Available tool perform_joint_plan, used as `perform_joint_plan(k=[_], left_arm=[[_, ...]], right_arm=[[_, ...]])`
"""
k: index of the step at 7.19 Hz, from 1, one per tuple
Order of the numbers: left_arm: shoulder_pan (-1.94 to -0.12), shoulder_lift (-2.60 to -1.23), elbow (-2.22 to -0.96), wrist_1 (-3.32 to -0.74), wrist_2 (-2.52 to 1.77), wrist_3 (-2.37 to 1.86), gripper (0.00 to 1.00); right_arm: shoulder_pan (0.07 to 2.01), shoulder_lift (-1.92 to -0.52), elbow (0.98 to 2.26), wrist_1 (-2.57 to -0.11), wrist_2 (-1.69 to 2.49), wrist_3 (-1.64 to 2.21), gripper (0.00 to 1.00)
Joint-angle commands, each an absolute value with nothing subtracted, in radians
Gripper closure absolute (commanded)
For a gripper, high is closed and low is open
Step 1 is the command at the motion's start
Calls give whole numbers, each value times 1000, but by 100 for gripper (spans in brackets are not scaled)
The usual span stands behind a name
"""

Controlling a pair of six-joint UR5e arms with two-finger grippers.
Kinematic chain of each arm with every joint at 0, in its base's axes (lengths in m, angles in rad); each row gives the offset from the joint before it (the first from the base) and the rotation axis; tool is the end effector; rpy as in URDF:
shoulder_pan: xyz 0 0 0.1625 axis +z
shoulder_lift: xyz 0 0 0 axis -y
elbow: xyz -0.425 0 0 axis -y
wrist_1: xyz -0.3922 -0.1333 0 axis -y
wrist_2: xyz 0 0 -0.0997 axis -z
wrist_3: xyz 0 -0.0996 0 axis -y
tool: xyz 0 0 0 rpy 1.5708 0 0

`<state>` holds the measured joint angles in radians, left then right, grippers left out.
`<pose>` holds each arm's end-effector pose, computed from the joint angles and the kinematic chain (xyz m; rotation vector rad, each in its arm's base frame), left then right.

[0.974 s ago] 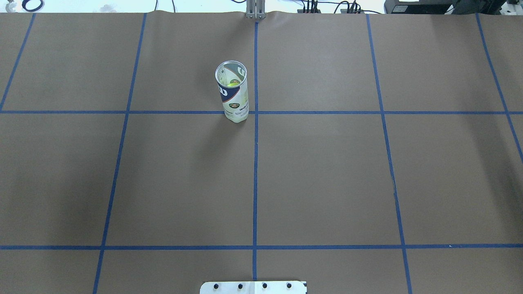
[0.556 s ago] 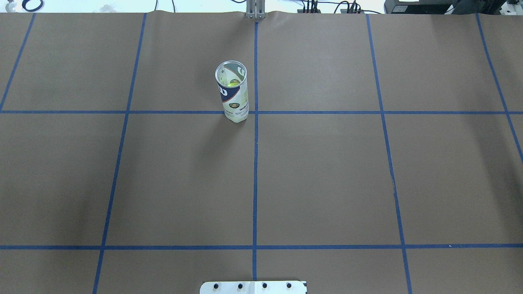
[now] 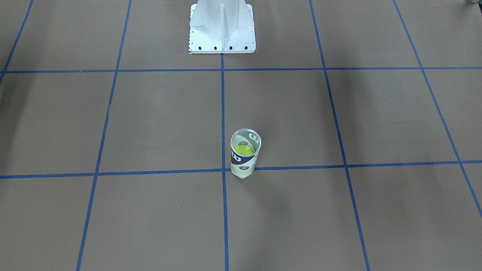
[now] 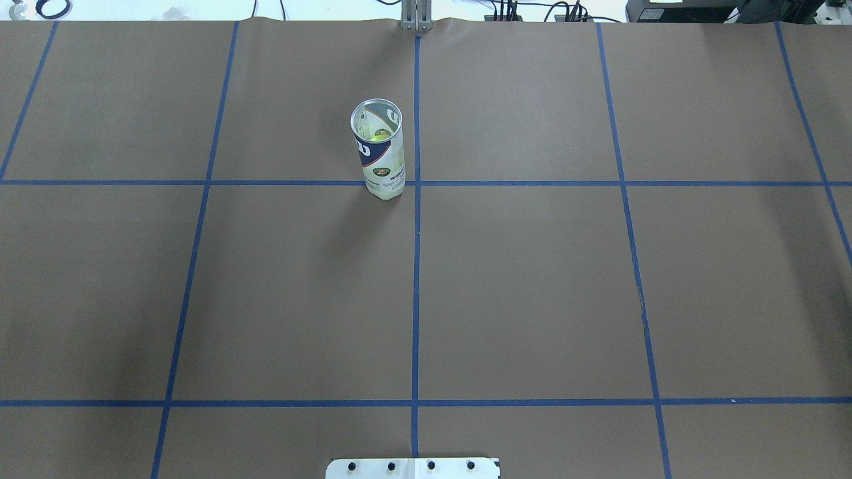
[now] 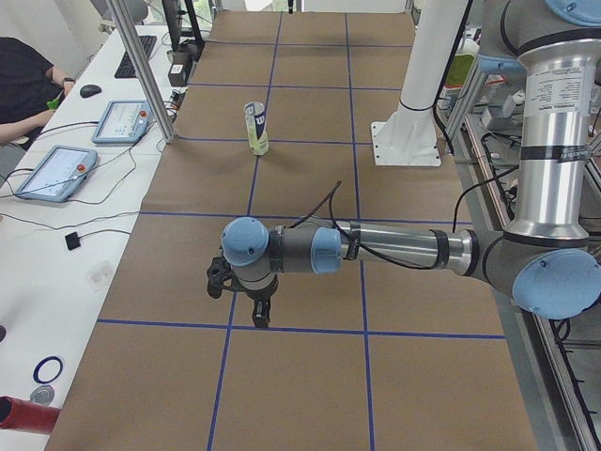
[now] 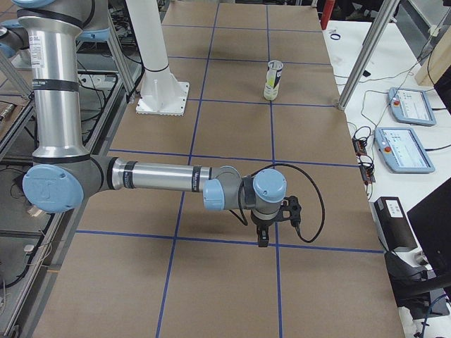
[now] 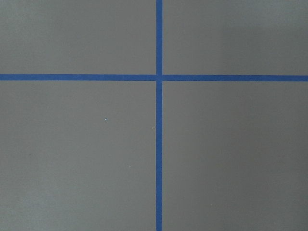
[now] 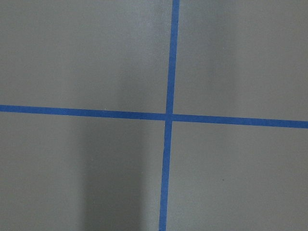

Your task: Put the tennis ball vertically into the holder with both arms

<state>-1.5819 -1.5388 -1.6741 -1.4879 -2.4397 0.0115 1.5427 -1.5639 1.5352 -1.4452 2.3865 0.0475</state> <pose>-0.0625 -0.4759 0.6248 -0.0010 0.8690 -0.0047 0.0467 -0.5023 0.6570 0.0606 -0.8179 -0.0212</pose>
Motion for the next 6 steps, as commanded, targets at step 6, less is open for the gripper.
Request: perform_joint_plan(k=[6], left_arm=[[-1577,-1539,-1667,-1529,-2439,-20,0]], right_arm=[[1600,-1591,1727,-1667,2425,69,1]])
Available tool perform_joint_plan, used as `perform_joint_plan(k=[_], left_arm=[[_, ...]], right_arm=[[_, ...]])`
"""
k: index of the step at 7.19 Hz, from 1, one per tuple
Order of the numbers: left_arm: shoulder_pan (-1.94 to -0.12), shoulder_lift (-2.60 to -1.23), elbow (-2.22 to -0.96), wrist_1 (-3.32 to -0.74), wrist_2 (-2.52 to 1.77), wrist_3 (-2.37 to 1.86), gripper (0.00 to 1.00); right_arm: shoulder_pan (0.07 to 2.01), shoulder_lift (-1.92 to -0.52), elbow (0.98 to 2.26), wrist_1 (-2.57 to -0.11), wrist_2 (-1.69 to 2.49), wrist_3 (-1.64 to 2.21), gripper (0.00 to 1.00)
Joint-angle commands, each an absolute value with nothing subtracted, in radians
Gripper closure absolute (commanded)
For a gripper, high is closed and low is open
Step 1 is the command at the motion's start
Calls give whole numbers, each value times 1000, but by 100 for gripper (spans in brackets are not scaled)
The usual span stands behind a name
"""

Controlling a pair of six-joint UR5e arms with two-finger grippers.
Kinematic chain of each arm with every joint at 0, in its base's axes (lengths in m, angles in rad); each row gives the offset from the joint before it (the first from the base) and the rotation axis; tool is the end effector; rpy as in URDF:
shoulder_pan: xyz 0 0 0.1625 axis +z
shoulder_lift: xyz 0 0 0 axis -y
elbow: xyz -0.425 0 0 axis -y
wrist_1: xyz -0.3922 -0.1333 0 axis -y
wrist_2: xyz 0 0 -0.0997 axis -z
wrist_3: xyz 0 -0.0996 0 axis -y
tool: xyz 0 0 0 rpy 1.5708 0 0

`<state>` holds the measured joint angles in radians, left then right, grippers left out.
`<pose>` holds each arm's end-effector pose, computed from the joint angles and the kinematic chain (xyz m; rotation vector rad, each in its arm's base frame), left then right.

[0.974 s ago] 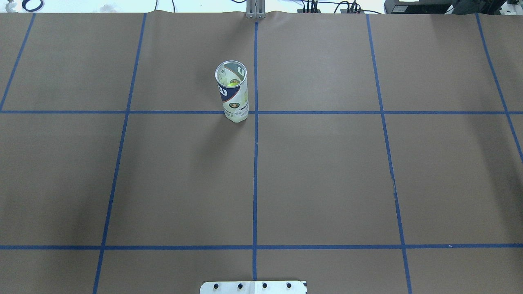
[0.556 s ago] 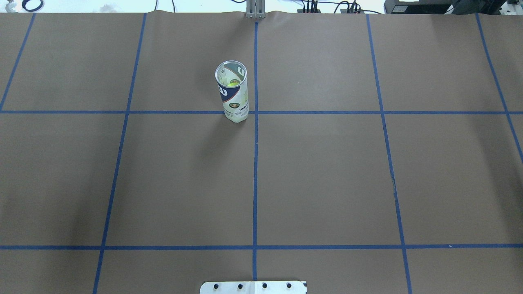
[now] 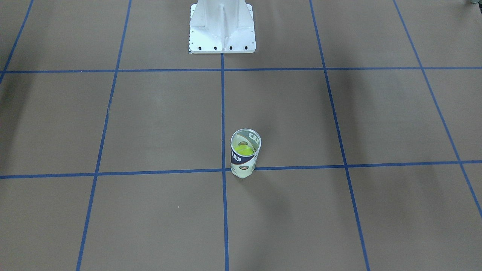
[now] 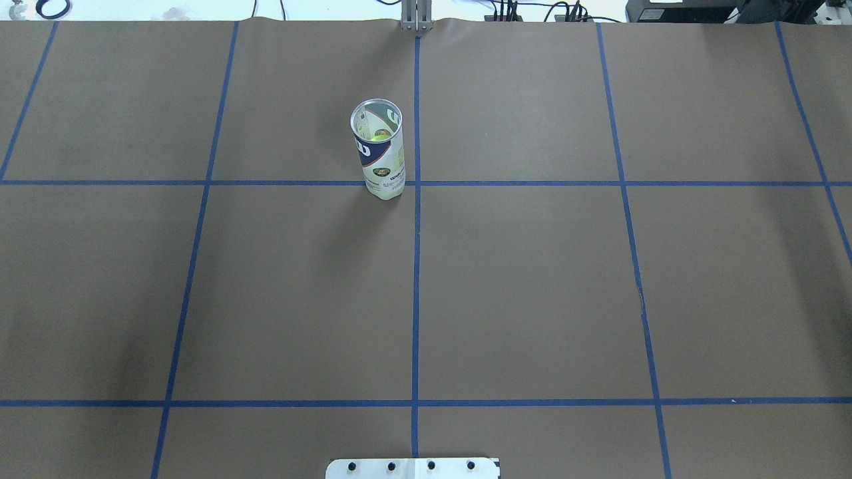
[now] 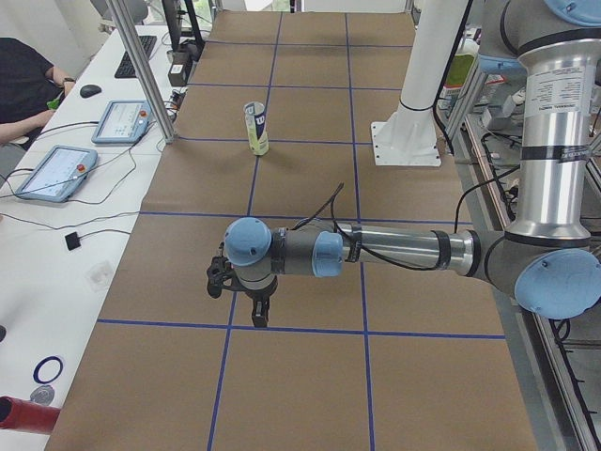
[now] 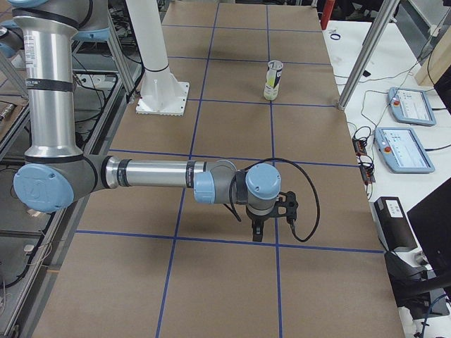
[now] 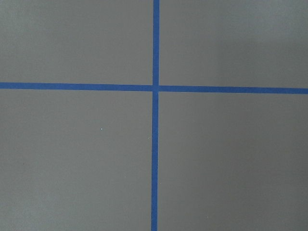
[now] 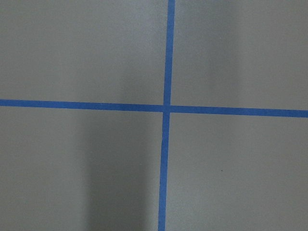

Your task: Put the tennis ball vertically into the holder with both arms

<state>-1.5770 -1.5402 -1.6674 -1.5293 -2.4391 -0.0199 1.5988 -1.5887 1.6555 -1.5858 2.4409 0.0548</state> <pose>-0.0603 -0.4792 0.6233 0.0170 0.8684 -0.0138 0.0708 -0.4848 0.6202 0.0368 -0.8706 0.0550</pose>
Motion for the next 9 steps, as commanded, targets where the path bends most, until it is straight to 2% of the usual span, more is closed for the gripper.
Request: perform_joint_plan(k=[1,9], left_arm=[[-1577,-1537,-1667,-1529,-2438,-20,0],[-1577,-1540,-1666,-1528,-2437,-17,0]], right_arm=[[1600,-1607,1730,-1664,2416,72,1],[1600,-1643,1721,-1566,2428,66,1]])
